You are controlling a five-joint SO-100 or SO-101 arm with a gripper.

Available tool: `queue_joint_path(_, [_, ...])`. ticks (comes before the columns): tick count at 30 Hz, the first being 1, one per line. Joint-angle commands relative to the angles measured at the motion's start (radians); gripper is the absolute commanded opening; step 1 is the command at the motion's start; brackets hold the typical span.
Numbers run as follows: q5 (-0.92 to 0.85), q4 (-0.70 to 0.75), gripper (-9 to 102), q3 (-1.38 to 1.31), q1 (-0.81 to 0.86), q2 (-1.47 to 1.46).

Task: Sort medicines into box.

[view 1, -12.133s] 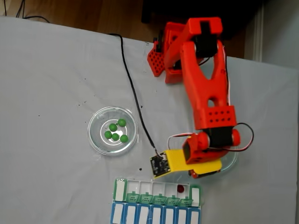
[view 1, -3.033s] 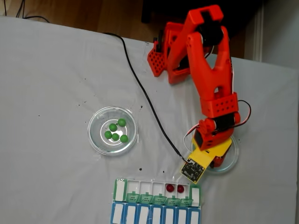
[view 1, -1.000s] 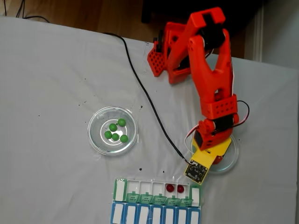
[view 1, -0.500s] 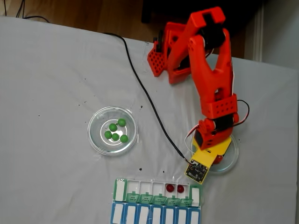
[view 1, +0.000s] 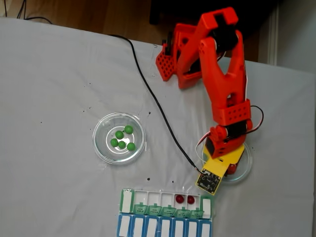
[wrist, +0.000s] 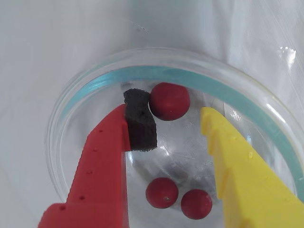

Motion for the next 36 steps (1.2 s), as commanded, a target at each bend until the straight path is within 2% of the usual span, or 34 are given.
queue_joint_path(1, [-0.012, 0.005, 20, -0.005, 0.023, 0.080])
queue_joint_path(28, [-0.038, -0.054, 18, 0.035, 0.035, 0.104])
queue_joint_path(36, [-0.043, -0.060, 14, 0.040, 0.034, 0.098])
